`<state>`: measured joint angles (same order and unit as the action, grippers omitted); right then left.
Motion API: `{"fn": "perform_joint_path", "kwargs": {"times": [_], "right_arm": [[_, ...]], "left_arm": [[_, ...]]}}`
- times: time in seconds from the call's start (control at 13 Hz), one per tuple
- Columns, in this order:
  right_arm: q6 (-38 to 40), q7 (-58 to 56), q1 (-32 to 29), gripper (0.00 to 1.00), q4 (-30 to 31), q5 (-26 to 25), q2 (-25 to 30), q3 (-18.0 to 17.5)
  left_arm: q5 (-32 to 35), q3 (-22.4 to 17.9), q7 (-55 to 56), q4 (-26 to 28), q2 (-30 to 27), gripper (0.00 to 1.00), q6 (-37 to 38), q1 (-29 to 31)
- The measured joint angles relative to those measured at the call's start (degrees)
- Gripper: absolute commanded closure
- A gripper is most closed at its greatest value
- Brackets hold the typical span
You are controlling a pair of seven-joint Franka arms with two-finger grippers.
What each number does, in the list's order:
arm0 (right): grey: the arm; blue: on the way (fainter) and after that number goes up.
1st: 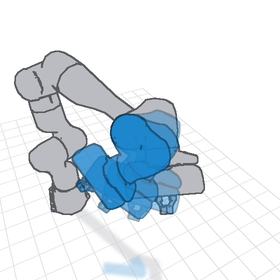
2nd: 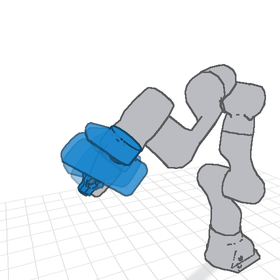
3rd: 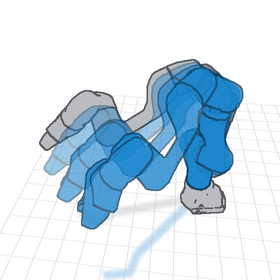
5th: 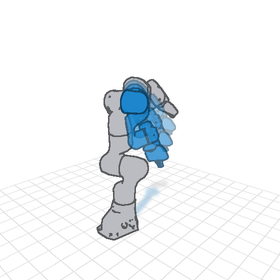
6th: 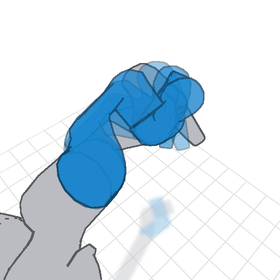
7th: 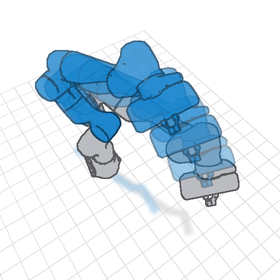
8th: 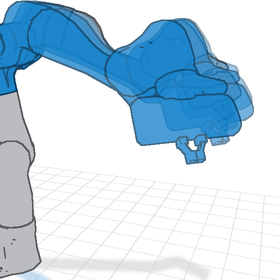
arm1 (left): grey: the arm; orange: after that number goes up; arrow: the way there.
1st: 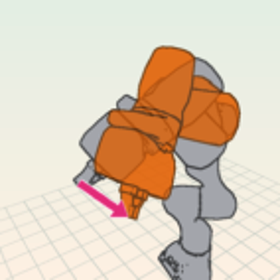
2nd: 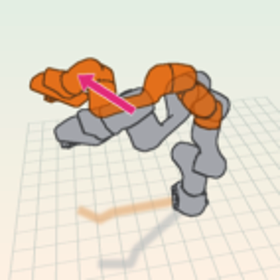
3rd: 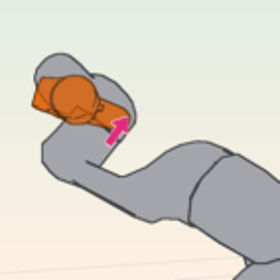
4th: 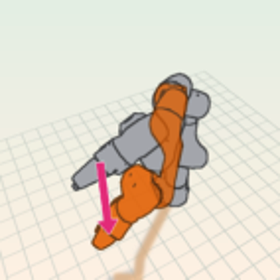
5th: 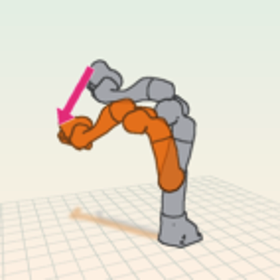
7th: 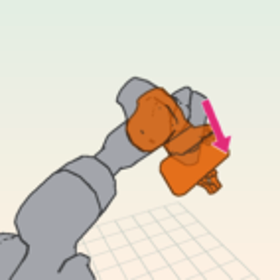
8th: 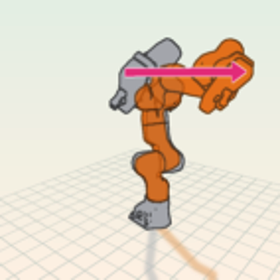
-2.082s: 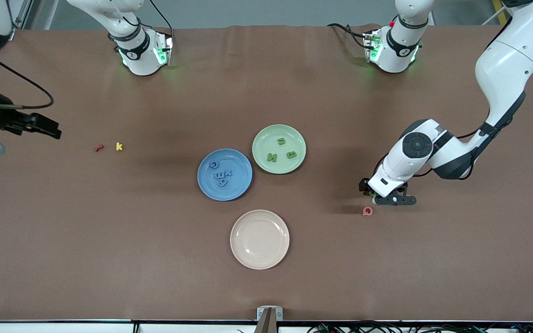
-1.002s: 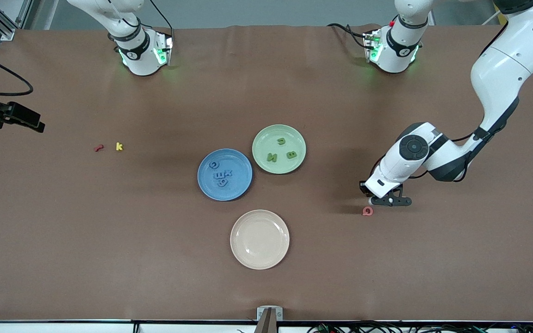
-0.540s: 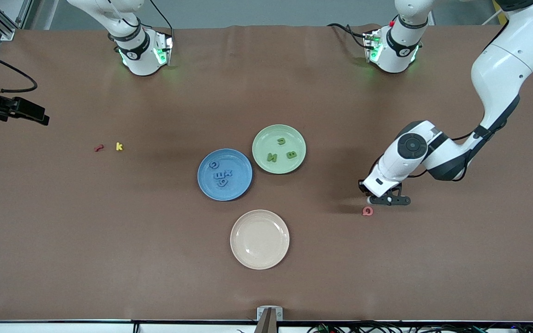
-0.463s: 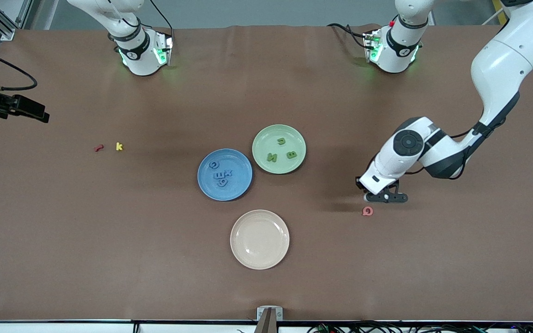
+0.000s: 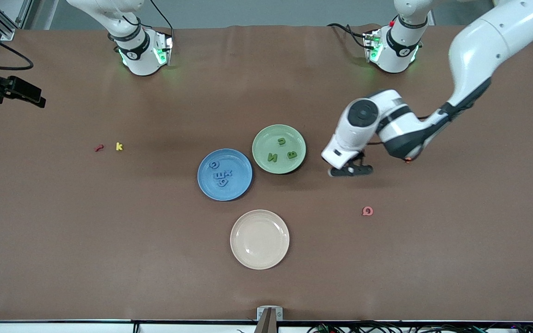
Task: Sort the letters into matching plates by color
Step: 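Carry the green b onto the green plate and open the left gripper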
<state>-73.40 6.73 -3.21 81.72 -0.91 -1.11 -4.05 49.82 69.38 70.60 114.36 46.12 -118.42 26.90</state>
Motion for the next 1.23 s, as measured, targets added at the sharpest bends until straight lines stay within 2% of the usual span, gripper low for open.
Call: {"fn": "perform_joint_path", "kwargs": {"times": [0.23, 0.54, 0.69, 1.0, 1.08, 1.16, 1.23], "right_arm": [[-0.25, 0.0, 2.26, 0.0, 1.18, 0.01, 0.3, 2.17], [-1.08, -0.01, 3.12, 0.0, 1.55, 0.13, 0.53, 3.02], [-1.2, -0.01, 2.92, 0.0, 1.54, 1.34, 1.48, 3.59], [-1.23, -1.03, 1.76, 0.0, 1.79, 3.05, 3.16, 4.38], [-1.33, -1.19, 1.78, 0.0, 2.0, 3.09, 3.17, 4.23], [-1.44, -1.26, 1.8, 0.0, 2.2, 3.09, 3.17, 4.07], [-1.46, -1.32, 1.8, 0.0, 2.29, 3.09, 3.17, 3.98]], "left_arm": [[-2.94, -2.26, 8.81, -3.68, -0.05, 0.82, 0.04, -12.56], [-6.76, -13.24, 12.91, -11.96, -0.02, 0.81, -0.01, -28.97], [-9.71, -16.97, 12.93, -14.54, 0.02, 0.81, -0.69, -33.92], [-11.42, -22.4, 12.94, -17.16, 0.13, 0.79, -4.27, -39.23], [-11.55, -23.37, 12.94, -17.69, 0.34, 0.74, -4.81, -40.16], [-11.57, -23.83, 12.94, -18.37, 0.67, 0.51, -5.02, -40.74], [-11.58, -23.97, 12.93, -18.82, 0.97, 0.08, -5.03, -41.05]]}}
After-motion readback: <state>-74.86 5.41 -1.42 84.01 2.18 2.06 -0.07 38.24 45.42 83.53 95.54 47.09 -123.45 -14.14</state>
